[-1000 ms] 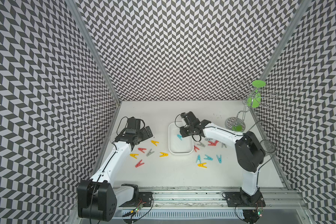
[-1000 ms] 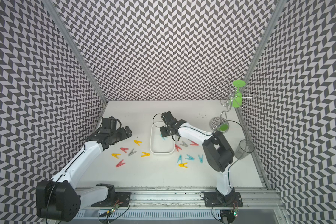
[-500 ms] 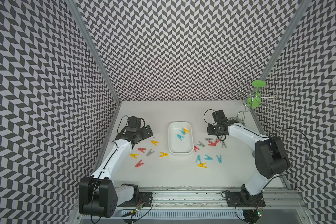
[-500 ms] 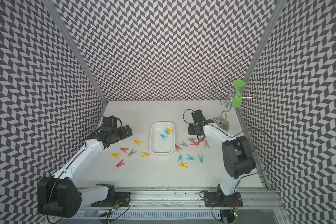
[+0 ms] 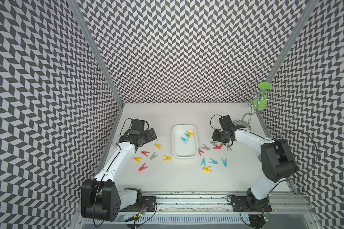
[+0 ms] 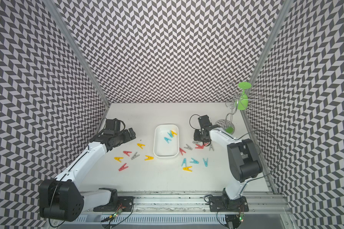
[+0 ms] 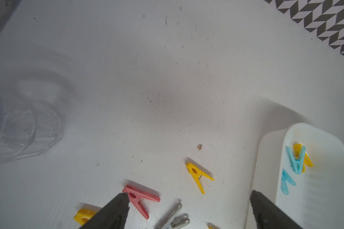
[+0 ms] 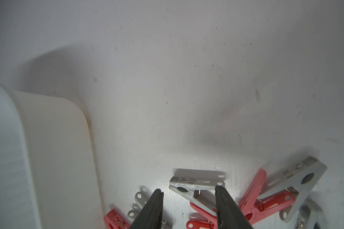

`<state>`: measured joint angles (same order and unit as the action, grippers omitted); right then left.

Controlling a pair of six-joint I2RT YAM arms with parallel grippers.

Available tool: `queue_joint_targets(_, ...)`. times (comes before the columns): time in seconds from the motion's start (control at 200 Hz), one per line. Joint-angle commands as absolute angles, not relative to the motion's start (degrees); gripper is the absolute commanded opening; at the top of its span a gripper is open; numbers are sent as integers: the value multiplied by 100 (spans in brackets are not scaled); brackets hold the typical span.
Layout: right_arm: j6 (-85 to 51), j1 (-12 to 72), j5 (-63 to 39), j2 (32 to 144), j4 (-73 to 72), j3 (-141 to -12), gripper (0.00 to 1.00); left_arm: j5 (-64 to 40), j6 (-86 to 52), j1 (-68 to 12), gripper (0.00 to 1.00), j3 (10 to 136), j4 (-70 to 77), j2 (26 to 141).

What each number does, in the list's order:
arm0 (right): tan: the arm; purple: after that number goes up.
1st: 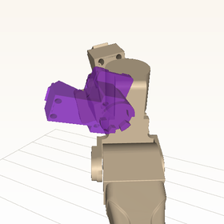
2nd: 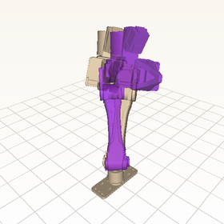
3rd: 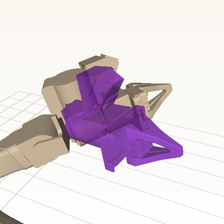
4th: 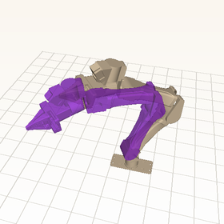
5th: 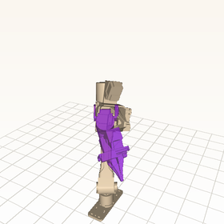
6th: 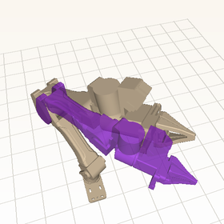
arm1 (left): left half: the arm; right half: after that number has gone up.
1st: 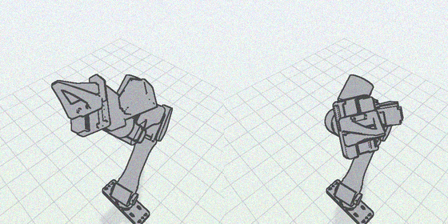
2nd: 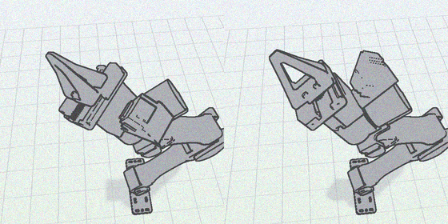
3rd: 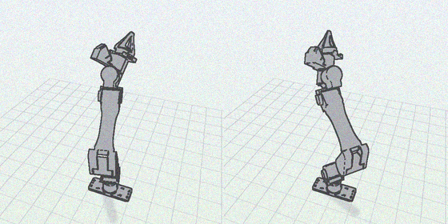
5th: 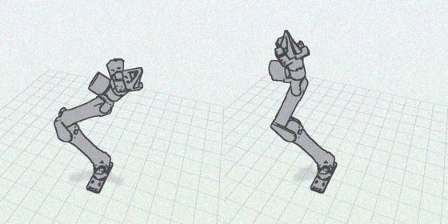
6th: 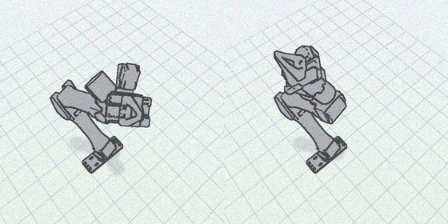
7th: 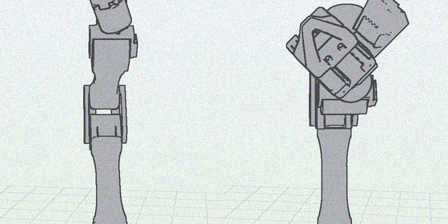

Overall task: Put the clothespins into the storage box
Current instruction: Pick up the clothespin from the center of the board.

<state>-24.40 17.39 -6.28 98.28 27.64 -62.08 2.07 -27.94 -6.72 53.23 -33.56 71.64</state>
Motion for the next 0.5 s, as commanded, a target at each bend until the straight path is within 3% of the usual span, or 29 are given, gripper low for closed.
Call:
queue_joint_targets(0.0,-2616,1719,-694,9855,2636,-6079,46,251,-2716,-642,100,5458,-3291,7173)
queue_joint_targets(0.496,-2793,1716,-809,10026,2279,-5849,47,262,-2723,-635,100,5450,-3269,7229)
